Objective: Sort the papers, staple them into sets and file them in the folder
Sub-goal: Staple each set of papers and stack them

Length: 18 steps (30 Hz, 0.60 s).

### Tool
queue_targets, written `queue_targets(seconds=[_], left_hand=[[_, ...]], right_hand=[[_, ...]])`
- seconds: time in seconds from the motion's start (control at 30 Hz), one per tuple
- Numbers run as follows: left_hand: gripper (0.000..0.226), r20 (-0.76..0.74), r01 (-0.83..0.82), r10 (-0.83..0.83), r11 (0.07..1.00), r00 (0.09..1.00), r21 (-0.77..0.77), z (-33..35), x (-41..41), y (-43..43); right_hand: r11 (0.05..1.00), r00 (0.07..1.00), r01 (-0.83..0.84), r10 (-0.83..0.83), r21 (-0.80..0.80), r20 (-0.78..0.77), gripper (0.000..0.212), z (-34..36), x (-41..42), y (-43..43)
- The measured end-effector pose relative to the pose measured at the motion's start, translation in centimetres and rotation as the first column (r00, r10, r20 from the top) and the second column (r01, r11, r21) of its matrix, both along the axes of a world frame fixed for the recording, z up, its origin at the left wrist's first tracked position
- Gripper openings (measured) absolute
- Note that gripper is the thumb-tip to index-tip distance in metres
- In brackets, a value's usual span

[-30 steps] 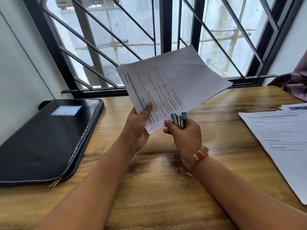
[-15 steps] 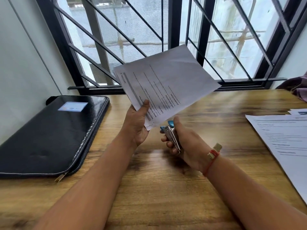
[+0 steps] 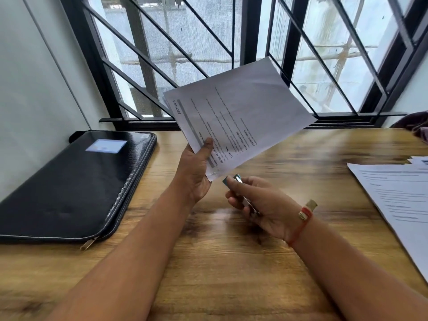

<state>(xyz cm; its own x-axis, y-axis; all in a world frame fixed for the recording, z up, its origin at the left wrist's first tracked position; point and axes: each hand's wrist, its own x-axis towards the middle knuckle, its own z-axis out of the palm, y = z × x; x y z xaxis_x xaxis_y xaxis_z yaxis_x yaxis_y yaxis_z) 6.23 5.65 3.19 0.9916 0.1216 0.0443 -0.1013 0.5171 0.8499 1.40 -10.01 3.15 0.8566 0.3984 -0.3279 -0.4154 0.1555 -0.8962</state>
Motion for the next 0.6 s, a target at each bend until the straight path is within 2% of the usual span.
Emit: queue_targets(seconds=[0.13, 0.2, 0.27, 0.6], left_hand=[[0.020, -0.001, -0.002, 0.002, 1.000, 1.000, -0.013, 0.02, 0.00, 0.13], [0.022, 0.006, -0.006, 0.006, 1.000, 1.000, -0.024, 0.07, 0.02, 0.12], [0.025, 0.000, -0.013, 0.013, 0.999, 1.000, -0.038, 0.12, 0.08, 0.16], [0.024, -0.035, -0.005, 0.004, 0.999, 0.999, -0.039, 0.30, -0.01, 0.18]], right_hand=[[0.990, 0.983, 0.010, 0.017, -0.143, 0.184, 0.025, -0.66, -0.14, 0.28], [0.957, 0.942, 0.062, 0.038, -0.285, 0.334, 0.027, -0.82, -0.06, 0.20], [0.941, 0.912, 0.092, 0.052, -0.325, 0.408, 0.024, -0.75, 0.17, 0.09], [0.975, 0.963, 0.087, -0.030, -0.204, 0.267, 0.024, -0.70, 0.12, 0.31]])
